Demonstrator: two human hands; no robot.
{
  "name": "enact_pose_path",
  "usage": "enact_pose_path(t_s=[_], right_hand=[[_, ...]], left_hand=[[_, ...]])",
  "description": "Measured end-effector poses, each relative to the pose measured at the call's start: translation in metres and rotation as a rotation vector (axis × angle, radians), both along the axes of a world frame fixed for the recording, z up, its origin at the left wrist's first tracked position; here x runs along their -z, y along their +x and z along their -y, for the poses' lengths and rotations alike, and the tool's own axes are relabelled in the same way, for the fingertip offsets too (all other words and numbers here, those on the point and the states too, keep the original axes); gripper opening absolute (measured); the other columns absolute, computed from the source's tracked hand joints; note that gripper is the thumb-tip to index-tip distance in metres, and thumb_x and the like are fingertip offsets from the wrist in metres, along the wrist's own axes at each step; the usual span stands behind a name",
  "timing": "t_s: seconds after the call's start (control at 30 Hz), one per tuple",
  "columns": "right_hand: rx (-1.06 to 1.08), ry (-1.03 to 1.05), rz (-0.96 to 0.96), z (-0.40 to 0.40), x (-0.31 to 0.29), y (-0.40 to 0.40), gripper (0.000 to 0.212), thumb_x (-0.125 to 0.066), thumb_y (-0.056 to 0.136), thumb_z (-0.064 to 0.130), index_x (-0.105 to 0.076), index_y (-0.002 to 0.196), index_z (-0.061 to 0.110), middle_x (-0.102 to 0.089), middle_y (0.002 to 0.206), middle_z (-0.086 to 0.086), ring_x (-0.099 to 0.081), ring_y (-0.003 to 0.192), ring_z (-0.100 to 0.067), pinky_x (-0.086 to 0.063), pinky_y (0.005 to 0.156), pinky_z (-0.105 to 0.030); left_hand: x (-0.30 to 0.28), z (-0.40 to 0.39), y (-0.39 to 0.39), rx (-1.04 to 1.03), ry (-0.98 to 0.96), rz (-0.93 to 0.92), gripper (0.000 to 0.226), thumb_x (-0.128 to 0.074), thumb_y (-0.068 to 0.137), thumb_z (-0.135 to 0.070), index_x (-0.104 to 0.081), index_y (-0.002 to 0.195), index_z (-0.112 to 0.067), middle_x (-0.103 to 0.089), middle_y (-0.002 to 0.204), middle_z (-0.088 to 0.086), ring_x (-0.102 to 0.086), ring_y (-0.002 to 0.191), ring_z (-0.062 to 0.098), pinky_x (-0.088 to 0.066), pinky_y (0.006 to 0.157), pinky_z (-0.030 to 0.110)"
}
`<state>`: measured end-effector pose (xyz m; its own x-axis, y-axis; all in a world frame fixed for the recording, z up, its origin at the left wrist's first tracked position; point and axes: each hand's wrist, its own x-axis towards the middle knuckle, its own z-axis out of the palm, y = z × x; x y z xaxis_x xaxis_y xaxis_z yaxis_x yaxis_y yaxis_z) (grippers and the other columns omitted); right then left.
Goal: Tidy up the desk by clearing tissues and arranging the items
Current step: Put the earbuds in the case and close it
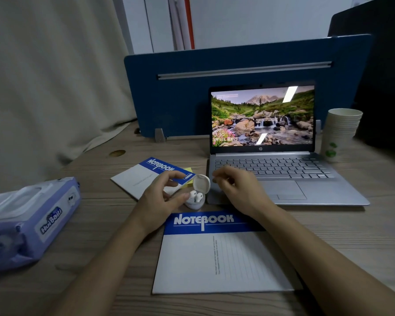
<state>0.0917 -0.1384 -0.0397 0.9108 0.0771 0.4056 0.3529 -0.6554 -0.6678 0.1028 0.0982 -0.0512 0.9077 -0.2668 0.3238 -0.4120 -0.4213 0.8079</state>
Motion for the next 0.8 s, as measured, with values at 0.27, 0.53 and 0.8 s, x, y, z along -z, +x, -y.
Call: enact_pose_path(t_s=[0.27,0.53,0.8], right_hand=[[-0.138,-0.008,0.016,-0.006,-0.004,-0.006,0.030,-0.047,0.096,0.012,-0.068,0.113,0.027,-0.067,0.110,0.017,-0.059,0.098,0.003,-0.046,0.076,-0.009],[-0.193,-0.037,0.002,-0.008,-0.002,-0.007,0.033,-0.046,0.093,0.008,-0.070,0.100,0.028,-0.069,0.106,0.017,-0.061,0.099,-0.001,-0.052,0.082,-0.022],[-0.114,-0.013,0.055,-0.006,-0.001,-0.004,0.036,-0.046,0.088,0.003,-0.069,0.099,0.028,-0.069,0.092,0.015,-0.061,0.090,0.003,-0.045,0.073,-0.009]], left_hand=[[0.000,-0.007,0.005,0.051,-0.084,-0.022,0.041,-0.070,0.079,-0.055,-0.055,0.117,-0.049,-0.059,0.127,-0.023,-0.056,0.115,-0.001,-0.050,0.084,0.022],[0.002,-0.008,0.005,0.044,-0.001,-0.004,0.039,-0.070,0.086,-0.039,-0.053,0.120,-0.047,-0.058,0.126,-0.023,-0.057,0.113,-0.001,-0.051,0.070,0.010],[0.003,0.015,0.001,0.063,0.416,0.223,0.054,-0.071,0.083,-0.047,-0.050,0.132,-0.036,-0.058,0.126,-0.010,-0.050,0.113,0.003,-0.047,0.094,0.030]])
